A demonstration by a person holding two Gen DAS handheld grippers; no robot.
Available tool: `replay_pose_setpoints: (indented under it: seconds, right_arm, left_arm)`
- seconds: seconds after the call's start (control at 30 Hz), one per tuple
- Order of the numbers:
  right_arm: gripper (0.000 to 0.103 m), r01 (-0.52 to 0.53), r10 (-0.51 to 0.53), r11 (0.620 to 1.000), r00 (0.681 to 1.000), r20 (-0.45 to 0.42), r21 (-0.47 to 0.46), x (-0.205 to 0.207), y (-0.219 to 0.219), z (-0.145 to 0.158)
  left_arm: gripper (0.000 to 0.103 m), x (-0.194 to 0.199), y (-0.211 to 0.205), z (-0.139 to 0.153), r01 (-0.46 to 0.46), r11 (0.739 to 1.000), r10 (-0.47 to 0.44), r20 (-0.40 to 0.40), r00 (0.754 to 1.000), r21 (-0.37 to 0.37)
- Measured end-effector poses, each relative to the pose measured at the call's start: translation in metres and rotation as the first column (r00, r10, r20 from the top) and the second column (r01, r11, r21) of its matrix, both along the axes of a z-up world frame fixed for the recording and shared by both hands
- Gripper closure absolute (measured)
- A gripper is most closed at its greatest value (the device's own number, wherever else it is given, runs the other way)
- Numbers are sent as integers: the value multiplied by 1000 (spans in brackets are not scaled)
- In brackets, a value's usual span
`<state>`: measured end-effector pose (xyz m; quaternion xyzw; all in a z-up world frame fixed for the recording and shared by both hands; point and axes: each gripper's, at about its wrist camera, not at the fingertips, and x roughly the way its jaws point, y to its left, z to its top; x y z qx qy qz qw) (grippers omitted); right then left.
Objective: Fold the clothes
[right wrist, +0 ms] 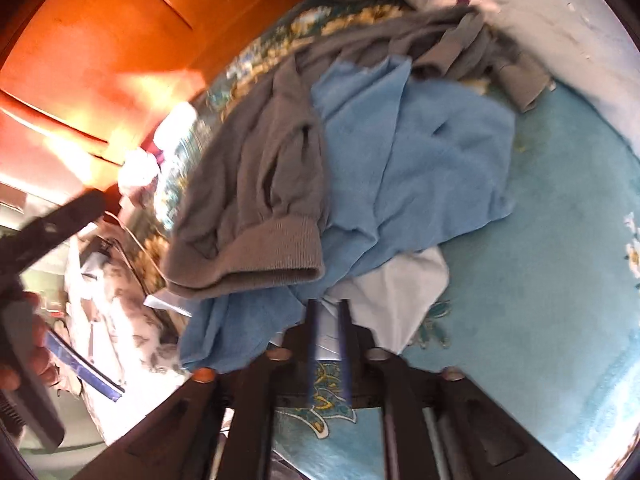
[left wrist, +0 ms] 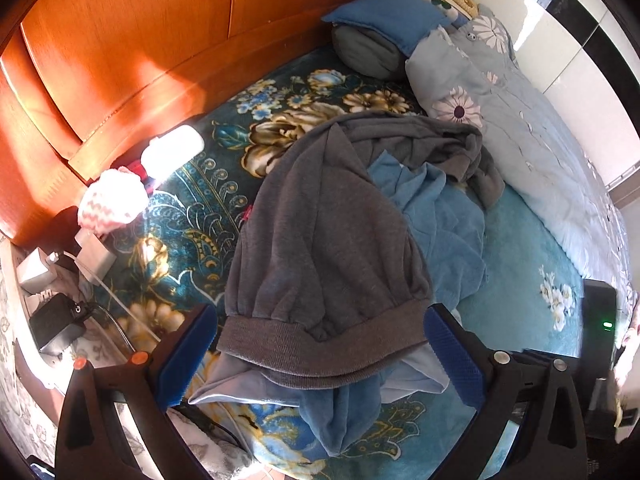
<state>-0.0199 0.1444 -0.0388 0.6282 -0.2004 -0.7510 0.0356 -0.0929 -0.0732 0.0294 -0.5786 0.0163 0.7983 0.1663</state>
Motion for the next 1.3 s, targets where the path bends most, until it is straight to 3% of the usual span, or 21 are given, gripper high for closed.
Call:
replay_pose_setpoints:
  seconds: [0.3, 0.67, 0.73, 0.83, 1.03, 1.3]
  right_arm:
    - [72, 46, -46, 999, 999, 16, -20, -20, -1, -30]
    - [73, 95, -97, 995, 995, -34, -36, -56, -1, -16]
    - [88, 103, -104, 994, 994, -30, -37, -62, -2, -13]
    - [95, 126, -129, 990, 991, -47, -66, -70, -1, -3]
    - [98, 219, -251, 960, 950, -184, -176, -64, 25, 55]
    - [99, 288, -381, 919, 825, -417, -270, -36, 81, 171]
  left_arm:
    - [0, -6, -7, -16, 3, 1000, -3, 43, 999, -3]
    - [0, -21, -20, -14, -46, 999, 46, 63, 997, 9]
    - [0, -22, -21, -11, -50, 999, 50, 58, 997, 11]
    - [0, -25, -23, -2, -57, 998, 57, 45, 997, 13]
    - [0, -29, -32, 21, -88, 995, 87, 11, 996, 41]
    - [0, -21, -21, 45, -78, 994, 80, -13, 997, 75]
